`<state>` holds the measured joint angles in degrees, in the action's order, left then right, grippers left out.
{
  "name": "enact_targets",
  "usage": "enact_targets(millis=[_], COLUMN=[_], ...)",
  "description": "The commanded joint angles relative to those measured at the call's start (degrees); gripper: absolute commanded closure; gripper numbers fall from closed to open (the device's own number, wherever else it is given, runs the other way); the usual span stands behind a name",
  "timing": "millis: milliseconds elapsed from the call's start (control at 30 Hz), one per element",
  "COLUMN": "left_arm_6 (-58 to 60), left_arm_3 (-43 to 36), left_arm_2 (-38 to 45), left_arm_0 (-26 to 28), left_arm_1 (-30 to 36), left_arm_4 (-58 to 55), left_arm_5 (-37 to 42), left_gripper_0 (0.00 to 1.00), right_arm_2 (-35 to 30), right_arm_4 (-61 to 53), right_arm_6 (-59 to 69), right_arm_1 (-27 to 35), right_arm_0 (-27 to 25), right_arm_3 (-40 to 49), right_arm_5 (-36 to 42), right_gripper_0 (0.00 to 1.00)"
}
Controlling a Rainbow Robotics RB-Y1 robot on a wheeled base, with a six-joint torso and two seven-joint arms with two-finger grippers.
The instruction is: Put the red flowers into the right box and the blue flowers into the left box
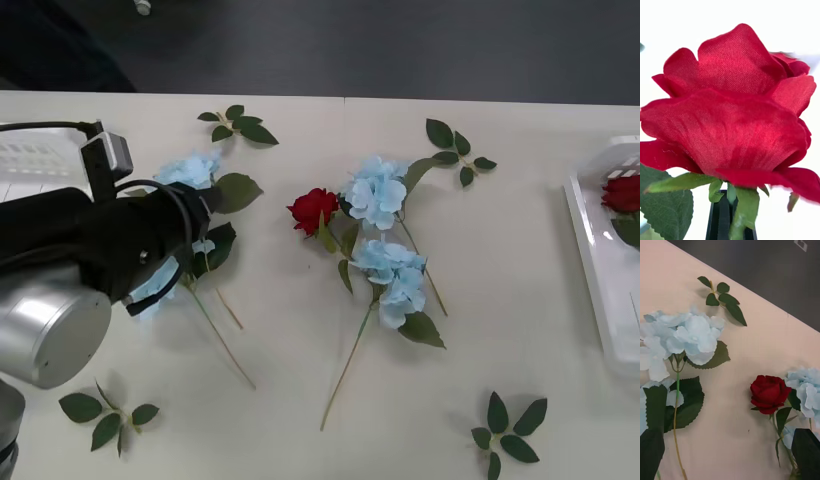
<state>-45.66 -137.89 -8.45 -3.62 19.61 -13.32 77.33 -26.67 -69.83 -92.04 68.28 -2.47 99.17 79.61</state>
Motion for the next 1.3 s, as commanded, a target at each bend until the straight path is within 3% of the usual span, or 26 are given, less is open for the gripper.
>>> enact_targets(millis=[33,400,533,967,1300], left_arm_6=[-2.7,-10.6,-13.1,-15.1,-16.2], left_arm_3=[2.5,13.0,15.6,26.6,35.0], left_arm_2=[-0.1,-0.3,0.6,1.1,1.2], left_arm_0=[-3.2,-9.5,-11.1,-16.1,-20.3], left_arm_1=[-2.1,-2.0,-2.0,-2.0,-2.0], left_arm_4=[1.4,1.4,1.4,2.2,2.2], left_arm_5=[0.4,5.3,6.9,3.4,-0.5], left_gripper_0=[0.0,0.0,0.0,0.0,0.0], right_arm_2=[1.4,8.6,11.8,14.9,16.4], right_arm_4=[2.8,14.3,16.1,25.3,26.2], right_arm_6=[1.2,6.8,8.3,9.9,10.5], right_arm_1=[1.1,1.0,0.7,-6.2,-6.2], right_arm_0=[-0.6,-0.5,2.6,10.1,10.2], right_arm_3=[-1.3,-5.9,-9.2,-10.5,-10.4], right_arm_5=[-2.8,-14.7,-19.8,-26.7,-27.1], right_gripper_0=[1.0,1.0,1.0,1.0,1.0])
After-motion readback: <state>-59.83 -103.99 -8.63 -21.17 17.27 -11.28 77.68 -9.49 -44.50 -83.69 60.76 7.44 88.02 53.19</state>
